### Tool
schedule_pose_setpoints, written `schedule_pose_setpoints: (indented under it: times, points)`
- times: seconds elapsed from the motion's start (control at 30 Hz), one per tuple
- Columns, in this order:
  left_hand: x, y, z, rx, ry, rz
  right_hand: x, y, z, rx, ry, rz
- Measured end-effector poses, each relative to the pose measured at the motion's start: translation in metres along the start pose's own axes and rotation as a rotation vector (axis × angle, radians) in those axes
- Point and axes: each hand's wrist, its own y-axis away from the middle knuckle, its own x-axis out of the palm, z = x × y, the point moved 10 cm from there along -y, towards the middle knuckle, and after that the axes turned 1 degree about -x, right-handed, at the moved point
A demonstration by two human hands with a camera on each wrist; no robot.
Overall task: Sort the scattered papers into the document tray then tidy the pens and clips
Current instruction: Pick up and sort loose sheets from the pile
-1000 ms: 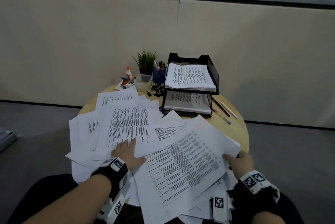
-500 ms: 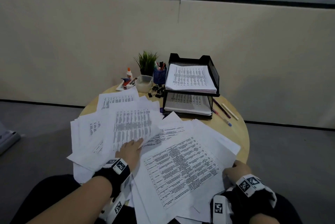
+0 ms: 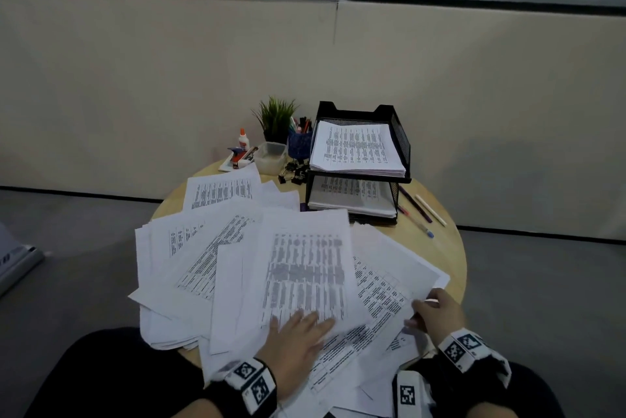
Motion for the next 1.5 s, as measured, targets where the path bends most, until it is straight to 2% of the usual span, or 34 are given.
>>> schedule_pose_setpoints:
  times: [0.1, 0.2, 0.23, 0.3, 0.37, 0.43, 0.5, 0.57, 0.7, 0.8, 0.9, 1.03, 1.13, 1.3, 1.4, 1.5]
  points:
    - [0.009, 0.004, -0.016, 0.098, -0.062, 0.086, 0.002, 0.003, -0.001, 0.021, 0.003, 0.020]
    - [0.004, 0.004, -0.020, 0.121, -0.073, 0.144, 0.002, 0.006, -0.003, 0.050, 0.046, 0.004]
    - [-0.004, 0.002, -0.020, 0.117, -0.058, 0.125, 0.001, 0.006, -0.003, 0.046, 0.164, -0.002]
    - [-0.030, -0.009, -0.012, 0.078, 0.026, -0.009, 0.004, 0.006, -0.004, 0.039, 0.467, 0.012]
    - [-0.057, -0.021, 0.024, -0.118, 0.209, -0.192, 0.009, 0.010, -0.006, 0.065, 0.614, 0.035]
    - [-0.069, -0.028, 0.071, -0.365, 0.244, -0.278, 0.013, 0.017, -0.006, 0.102, 0.706, 0.075]
    - [-0.066, -0.031, 0.106, -0.534, 0.211, -0.220, 0.019, 0.021, -0.013, 0.143, 0.765, 0.169]
    - [-0.070, -0.034, 0.122, -0.580, 0.164, -0.195, 0.022, 0.029, -0.018, 0.161, 0.786, 0.230]
    - [-0.073, -0.045, 0.124, -0.544, 0.204, -0.150, 0.022, 0.032, -0.027, 0.141, 0.757, 0.192]
    - [-0.067, -0.052, 0.115, -0.466, 0.371, -0.136, 0.014, 0.030, -0.026, 0.125, 0.608, 0.100]
    - [-0.063, -0.058, 0.107, -0.382, 0.432, -0.103, 0.013, 0.027, -0.024, 0.078, 0.457, 0.089]
    - [-0.042, -0.056, 0.104, -0.394, 0.534, -0.006, 0.014, 0.022, -0.032, 0.099, 0.322, 0.102]
    - [-0.042, -0.048, 0.095, -0.328, 0.616, -0.063, 0.007, 0.023, -0.026, 0.104, 0.184, 0.043]
    - [-0.053, -0.030, 0.098, -0.243, 0.874, -0.216, -0.022, 0.026, -0.010, 0.075, 0.104, -0.129]
    - [-0.053, -0.023, 0.104, -0.252, 1.034, -0.267, -0.016, 0.025, -0.015, 0.103, 0.054, -0.094]
    - [-0.054, -0.022, 0.102, -0.247, 1.126, -0.272, -0.001, 0.019, -0.024, 0.133, -0.016, 0.017]
